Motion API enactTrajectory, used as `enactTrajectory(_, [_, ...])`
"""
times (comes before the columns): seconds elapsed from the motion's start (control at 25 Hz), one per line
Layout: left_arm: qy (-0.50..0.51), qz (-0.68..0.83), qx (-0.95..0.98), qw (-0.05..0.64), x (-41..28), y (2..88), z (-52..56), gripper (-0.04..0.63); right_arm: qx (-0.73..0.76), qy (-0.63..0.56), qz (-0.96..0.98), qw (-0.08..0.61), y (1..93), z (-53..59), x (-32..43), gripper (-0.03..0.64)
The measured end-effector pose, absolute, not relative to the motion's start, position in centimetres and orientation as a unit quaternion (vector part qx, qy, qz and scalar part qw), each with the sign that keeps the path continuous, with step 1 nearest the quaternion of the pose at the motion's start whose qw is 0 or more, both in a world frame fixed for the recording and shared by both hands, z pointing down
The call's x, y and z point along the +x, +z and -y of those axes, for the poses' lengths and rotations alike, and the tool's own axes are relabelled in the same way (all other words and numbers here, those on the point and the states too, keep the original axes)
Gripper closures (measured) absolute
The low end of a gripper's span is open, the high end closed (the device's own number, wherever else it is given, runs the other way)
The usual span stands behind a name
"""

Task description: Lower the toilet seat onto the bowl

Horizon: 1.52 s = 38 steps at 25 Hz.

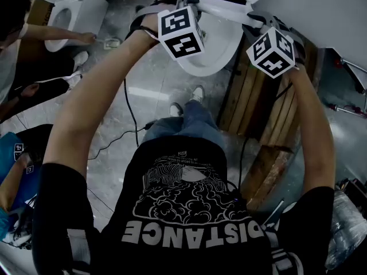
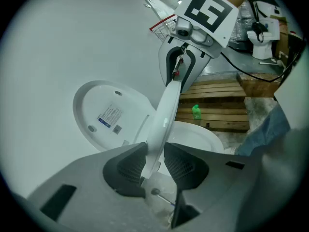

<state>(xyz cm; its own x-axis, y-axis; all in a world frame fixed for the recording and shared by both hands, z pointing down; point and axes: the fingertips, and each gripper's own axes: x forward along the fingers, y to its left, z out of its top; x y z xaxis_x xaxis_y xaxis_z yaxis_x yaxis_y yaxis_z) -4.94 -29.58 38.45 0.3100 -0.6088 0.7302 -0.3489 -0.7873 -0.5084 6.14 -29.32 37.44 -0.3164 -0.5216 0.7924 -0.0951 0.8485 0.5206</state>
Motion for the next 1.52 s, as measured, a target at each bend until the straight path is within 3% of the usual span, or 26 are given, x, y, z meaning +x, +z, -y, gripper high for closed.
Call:
enactTrajectory(1.04, [-0.508,-0.243,-0.805,0.190,-5.1,49.4,19.5,0.471,0.174,-0.251,0.720,0.623,49.3,19.7,6.0,0.459])
enactTrajectory(1.52, [-0.517,-0.225,-0.791,0.238,-5.3,55.1,16.6,0.459,0.144,-0.258,0.742,0.601,55.1,16.8,5.6,0.425])
